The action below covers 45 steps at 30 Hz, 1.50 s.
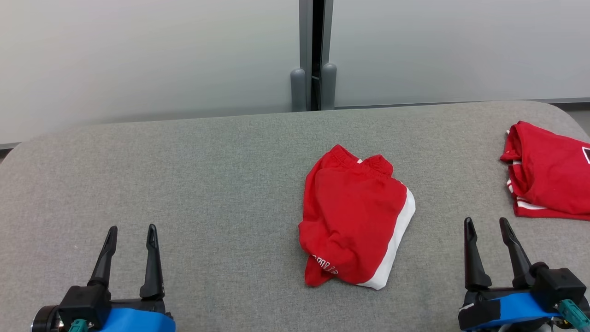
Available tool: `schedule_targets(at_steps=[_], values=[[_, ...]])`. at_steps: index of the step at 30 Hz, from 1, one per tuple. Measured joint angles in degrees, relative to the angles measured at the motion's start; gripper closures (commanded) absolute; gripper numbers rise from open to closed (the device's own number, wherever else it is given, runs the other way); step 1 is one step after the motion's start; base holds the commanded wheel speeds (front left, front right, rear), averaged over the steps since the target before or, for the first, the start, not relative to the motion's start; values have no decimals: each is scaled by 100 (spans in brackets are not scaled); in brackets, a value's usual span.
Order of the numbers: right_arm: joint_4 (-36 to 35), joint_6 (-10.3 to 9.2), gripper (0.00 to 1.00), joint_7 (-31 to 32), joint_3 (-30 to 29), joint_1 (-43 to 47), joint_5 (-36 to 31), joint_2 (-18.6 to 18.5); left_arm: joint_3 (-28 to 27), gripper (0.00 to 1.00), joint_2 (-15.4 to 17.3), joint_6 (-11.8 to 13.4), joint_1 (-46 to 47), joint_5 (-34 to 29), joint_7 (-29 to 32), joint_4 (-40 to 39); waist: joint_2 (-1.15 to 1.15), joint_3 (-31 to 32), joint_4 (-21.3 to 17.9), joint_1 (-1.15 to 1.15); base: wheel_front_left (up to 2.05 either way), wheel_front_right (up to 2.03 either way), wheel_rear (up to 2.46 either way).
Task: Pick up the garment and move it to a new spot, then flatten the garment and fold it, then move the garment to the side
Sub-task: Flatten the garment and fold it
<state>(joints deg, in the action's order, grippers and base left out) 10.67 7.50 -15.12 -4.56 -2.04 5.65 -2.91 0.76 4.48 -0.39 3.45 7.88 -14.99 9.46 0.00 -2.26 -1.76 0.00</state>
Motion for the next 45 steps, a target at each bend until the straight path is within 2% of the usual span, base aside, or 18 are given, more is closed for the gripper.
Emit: schedule_targets(at_steps=[4,11,22,29,34,35,36,37,41,45], values=[[85,0,0,0,78,-68,-18,-67,-69,0,-44,-57,1,-48,0,-1,0,-52,-13,0,0,0,0],[357,0,0,0,267,-1092,-69,-415,-90,0,-108,-129,162,-145,-1,-22,0,-245,-1,0,0,0,0],[2461,0,0,409,650,-2595,-60,-915,136,0,-158,-137,591,-154,0,-16,0,-803,350,0,0,0,0],[3651,0,0,356,1017,-2940,201,-1004,275,0,-164,-66,772,-79,0,-22,0,-1114,601,1,0,0,0],[4189,0,0,301,1284,-3000,458,-936,316,0,-164,-22,816,-36,0,-34,0,-1211,683,1,0,0,0],[4254,0,8,288,1341,-3004,537,-912,322,0,-164,-19,818,-33,0,-35,0,-1219,685,1,0,0,0],[4309,0,64,264,1394,-3037,595,-909,328,0,-164,2,822,-21,0,-35,0,-1223,682,1,0,0,0],[4358,0,100,248,1440,-3075,638,-911,331,0,-164,20,825,-11,0,-35,0,-1224,674,1,0,0,0],[4474,3,100,137,1507,-3159,844,-939,343,0,-164,32,828,9,0,-25,0,-1204,619,1,0,0,0],[4463,2,100,48,1352,-3234,933,-1173,327,0,-165,47,828,12,0,-14,0,-1158,542,0,0,0,0]])
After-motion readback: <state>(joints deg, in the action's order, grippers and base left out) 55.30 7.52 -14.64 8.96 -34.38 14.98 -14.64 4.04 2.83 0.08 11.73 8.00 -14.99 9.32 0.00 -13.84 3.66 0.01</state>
